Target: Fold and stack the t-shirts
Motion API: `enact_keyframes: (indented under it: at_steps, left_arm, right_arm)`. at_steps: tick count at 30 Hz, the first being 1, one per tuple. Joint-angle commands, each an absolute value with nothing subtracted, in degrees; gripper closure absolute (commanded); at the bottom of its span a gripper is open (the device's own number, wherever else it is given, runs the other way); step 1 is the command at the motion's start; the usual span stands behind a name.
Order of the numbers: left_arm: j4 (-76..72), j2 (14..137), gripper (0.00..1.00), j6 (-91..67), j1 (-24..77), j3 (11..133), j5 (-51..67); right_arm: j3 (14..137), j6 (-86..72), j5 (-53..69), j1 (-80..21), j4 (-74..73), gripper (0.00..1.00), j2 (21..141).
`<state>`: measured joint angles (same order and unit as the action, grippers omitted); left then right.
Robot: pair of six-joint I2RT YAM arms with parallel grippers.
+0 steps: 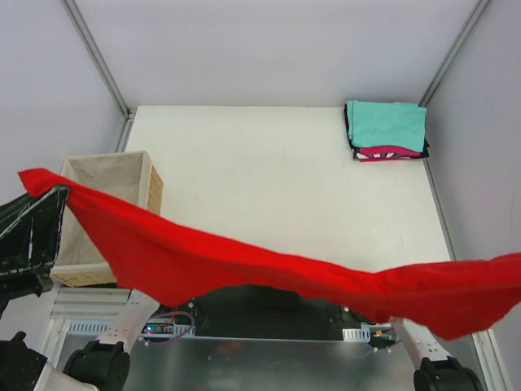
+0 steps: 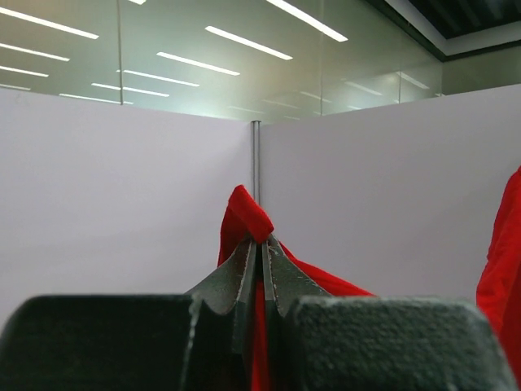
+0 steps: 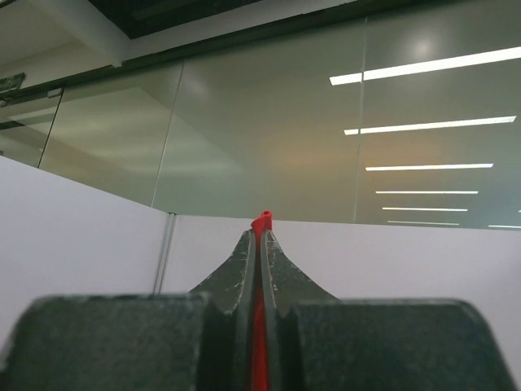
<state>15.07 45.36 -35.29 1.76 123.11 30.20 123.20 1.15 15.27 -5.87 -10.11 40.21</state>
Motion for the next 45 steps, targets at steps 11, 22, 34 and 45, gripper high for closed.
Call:
enact_keyframes:
  at_steps: [11,22,34,45]
  left_arm:
    - [5.37,47.20,1.00,-37.35,1.49,118.06,29.19]
    - [-6.93,45.09,1.00,-38.41,1.41,72.39,18.20]
    - [-23.37,63.53,1.00,-37.88,1.49,47.57,8.10]
    - [-21.64,96.13,1.00,-37.44,1.41,59.83,5.37]
  right_arm:
    - [121.04,-6.59,15.82,-0.79,-6.86,0.99,46.67]
    - [90.55,-4.66,10.29,-0.62,-3.35,0.99,54.31]
    - [79.79,-0.53,5.71,-6.14,3.07,0.99,82.50]
    - [100.71,2.20,4.75,-10.81,-2.98,0.99,111.69]
